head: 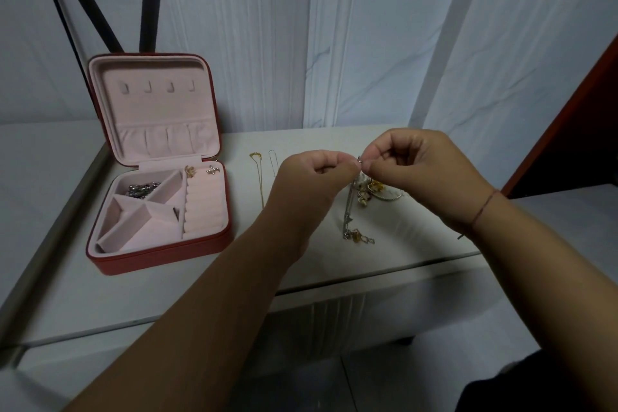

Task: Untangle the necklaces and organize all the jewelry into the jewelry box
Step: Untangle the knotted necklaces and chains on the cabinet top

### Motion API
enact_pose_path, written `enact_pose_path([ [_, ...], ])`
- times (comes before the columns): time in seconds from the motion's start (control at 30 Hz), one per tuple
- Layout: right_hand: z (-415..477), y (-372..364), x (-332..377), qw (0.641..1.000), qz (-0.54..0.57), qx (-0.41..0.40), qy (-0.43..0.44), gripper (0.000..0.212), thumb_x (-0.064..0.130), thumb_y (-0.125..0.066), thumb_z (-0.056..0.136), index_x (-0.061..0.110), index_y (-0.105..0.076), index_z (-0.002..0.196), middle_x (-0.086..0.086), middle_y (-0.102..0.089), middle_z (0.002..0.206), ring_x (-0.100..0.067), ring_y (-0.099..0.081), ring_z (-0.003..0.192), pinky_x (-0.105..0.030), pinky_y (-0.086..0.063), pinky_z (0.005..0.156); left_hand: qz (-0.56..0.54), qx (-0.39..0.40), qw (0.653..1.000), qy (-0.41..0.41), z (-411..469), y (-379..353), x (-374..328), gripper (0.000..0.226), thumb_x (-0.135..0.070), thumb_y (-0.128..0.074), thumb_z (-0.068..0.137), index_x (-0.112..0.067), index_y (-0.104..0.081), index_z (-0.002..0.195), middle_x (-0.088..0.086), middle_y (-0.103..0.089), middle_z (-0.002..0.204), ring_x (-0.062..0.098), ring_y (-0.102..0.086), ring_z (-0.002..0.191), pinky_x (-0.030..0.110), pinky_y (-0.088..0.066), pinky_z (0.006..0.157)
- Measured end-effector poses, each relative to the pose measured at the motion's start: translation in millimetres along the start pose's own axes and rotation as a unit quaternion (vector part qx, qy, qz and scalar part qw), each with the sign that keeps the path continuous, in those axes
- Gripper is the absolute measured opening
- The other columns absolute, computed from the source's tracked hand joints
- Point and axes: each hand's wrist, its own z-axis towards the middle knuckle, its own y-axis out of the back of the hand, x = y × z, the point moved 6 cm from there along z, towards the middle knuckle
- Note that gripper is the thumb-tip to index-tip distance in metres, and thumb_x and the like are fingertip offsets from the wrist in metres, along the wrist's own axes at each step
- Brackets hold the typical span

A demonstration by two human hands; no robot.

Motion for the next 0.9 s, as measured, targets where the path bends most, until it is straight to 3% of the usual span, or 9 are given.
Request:
enact_pose_path([
  [0.07,0,0,-1,1.0,0.011,0.003,-0.01,0.001,0.007,-0.07,0.082,0.006,-0.07,0.082,-0.023,-0.058,0.072,-0.021,-0.048,0.065,-0.035,-0.045,0.067,0.004,0.008,1.0,0.002,0,-1,0,0.01,-0.012,-0.06,0.089,-0.008,-0.069,0.088,-0.017,-0.056,0.048,-0.006,-0.051,0.049,0.006,-0.039,0.051],
  [0.17,0,-2,-3,0.999,0.025,0.015,-0.019,0.002,0.005,-0.068,0.083,0.004,-0.07,0.083,-0.033,-0.061,0.082,-0.022,-0.051,0.069,-0.037,-0.044,0.069,0.013,0.013,1.0,-0.003,-1,-2,0,0.011,-0.013,-0.058,0.09,-0.01,-0.068,0.086,-0.017,-0.057,0.049,-0.007,-0.052,0.051,0.006,-0.039,0.051],
  [0.3,1,-3,-3,0.999,0.028,0.024,-0.015,0.002,0.003,-0.068,0.083,0.003,-0.07,0.084,-0.017,-0.058,0.072,-0.022,-0.048,0.066,-0.034,-0.043,0.067,0.031,0.018,0.999,-0.011,-1,-4,-3,0.014,-0.013,-0.056,0.092,-0.013,-0.065,0.081,-0.02,-0.054,0.046,-0.009,-0.05,0.049,0.004,-0.036,0.048],
  [0.4,0,-3,-1,0.999,0.027,0.031,-0.008,0.002,0.003,-0.068,0.082,0.004,-0.07,0.083,-0.015,-0.056,0.07,-0.022,-0.045,0.065,-0.033,-0.043,0.064,0.039,0.027,0.999,-0.009,-1,-6,-4,0.021,-0.015,-0.054,0.093,-0.017,-0.063,0.074,-0.018,-0.051,0.046,-0.006,-0.046,0.048,0.005,-0.036,0.049],
  [0.5,1,-4,-2,0.999,0.023,0.04,0.001,0.007,0.001,-0.067,0.082,0.007,-0.069,0.08,-0.01,-0.055,0.066,-0.021,-0.044,0.063,-0.029,-0.042,0.062,0.033,0.042,0.999,0.007,-1,-8,-2,0.025,-0.019,-0.053,0.093,-0.016,-0.063,0.071,-0.011,-0.049,0.053,0.001,-0.044,0.055,0.015,-0.041,0.06],
  [0.63,1,-6,-4,0.997,0.055,0.048,-0.005,0.003,0.004,-0.069,0.08,0.003,-0.066,0.08,-0.014,-0.055,0.069,-0.02,-0.045,0.065,-0.031,-0.041,0.064,-0.026,0.05,0.998,0.031,-2,-11,-2,0.034,-0.028,-0.055,0.079,0.005,-0.059,0.077,0.008,-0.045,0.073,0.018,-0.041,0.072,0.037,-0.04,0.074],
  [0.7,2,-8,-5,0.996,0.068,0.053,-0.007,0.01,0.012,-0.065,0.074,0.003,-0.065,0.079,-0.016,-0.054,0.073,-0.021,-0.045,0.067,-0.029,-0.039,0.063,-0.066,0.054,0.995,0.049,-2,-12,-2,0.027,-0.026,-0.055,0.075,0.0,-0.061,0.082,0.009,-0.044,0.076,0.019,-0.039,0.075,0.037,-0.038,0.075],
  [0.8,3,-12,-7,0.993,0.096,0.059,-0.019,0.006,0.012,-0.06,0.072,0.008,-0.063,0.075,-0.007,-0.055,0.065,-0.016,-0.045,0.061,-0.023,-0.037,0.058,-0.105,0.068,0.989,0.081,-3,-15,2,0.009,-0.014,-0.054,0.087,-0.006,-0.056,0.084,0.01,-0.043,0.073,0.02,-0.04,0.074,0.034,-0.039,0.075],
  [0.9,4,-15,-10,0.986,0.146,0.068,-0.046,0.004,0.01,-0.057,0.071,0.012,-0.061,0.071,0.0,-0.055,0.06,-0.009,-0.043,0.056,-0.021,-0.036,0.057,-0.147,0.09,0.979,0.107,-4,-18,6,0.02,-0.009,-0.048,0.092,-0.008,-0.054,0.073,0.003,-0.047,0.067,0.012,-0.045,0.066,0.029,-0.044,0.074],
])
